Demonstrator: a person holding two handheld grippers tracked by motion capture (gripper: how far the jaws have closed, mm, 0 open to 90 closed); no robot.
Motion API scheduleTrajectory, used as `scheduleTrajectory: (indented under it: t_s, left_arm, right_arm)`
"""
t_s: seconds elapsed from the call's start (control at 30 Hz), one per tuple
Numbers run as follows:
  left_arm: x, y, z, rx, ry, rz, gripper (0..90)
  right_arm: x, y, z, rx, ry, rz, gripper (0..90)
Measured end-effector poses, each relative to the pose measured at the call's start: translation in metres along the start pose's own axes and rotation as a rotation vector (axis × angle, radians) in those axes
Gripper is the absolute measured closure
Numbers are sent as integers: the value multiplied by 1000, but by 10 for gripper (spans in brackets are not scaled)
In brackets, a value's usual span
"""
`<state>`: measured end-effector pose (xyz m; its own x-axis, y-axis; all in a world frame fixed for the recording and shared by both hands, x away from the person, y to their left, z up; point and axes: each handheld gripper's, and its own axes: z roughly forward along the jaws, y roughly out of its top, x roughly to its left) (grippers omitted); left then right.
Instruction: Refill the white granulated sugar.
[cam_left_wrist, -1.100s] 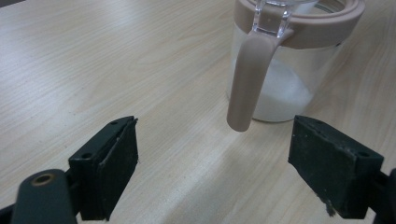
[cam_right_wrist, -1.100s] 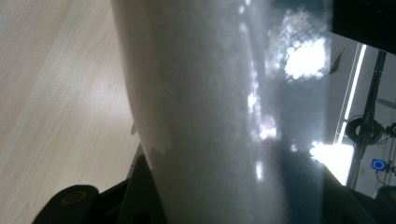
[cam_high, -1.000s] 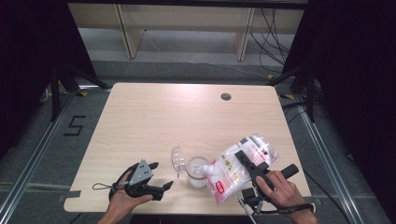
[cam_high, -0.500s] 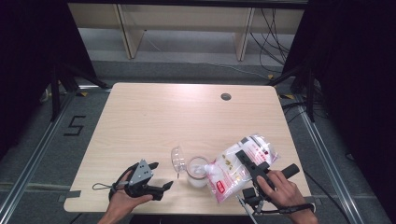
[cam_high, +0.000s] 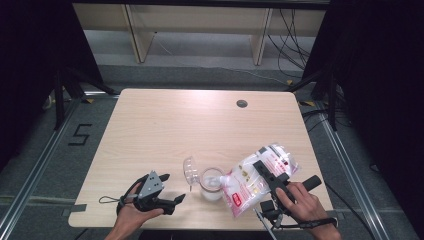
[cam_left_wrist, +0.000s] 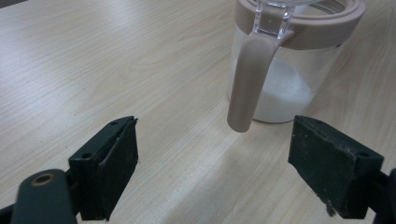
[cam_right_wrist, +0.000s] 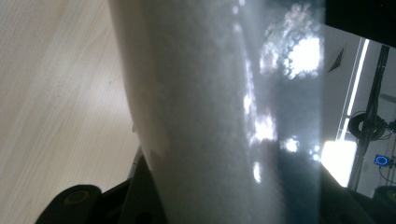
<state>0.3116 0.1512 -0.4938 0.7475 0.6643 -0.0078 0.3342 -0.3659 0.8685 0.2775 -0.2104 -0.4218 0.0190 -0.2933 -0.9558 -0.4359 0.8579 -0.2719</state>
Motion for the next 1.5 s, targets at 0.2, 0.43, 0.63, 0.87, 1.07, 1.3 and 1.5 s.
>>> scheduleTrajectory:
  t_s: [0.2,0.43,0.63,0.87,1.07,1.3,1.5]
  left_arm:
    - [0,0,0,0,2,-2,154]
    - [0,0,0,-1,2,-1,154]
    - [0,0,1,1,-5,5,154]
    - [2,1,0,4,3,28,154]
    - [1,0,0,3,3,6,154]
    - [1,0,0,4,6,5,154]
    - [0,0,0,0,1,-1,154]
  right_arm:
    - [-2,-1,0,16,26,-10,675]
    - [-1,0,-1,23,16,-2,691]
    - [-1,0,-1,13,16,-4,700]
    - [-1,-1,0,17,16,15,707]
    - [-1,-1,1,3,19,21,710]
    - [-2,0,0,8,15,27,713]
    - [-1,0,1,11,17,25,714]
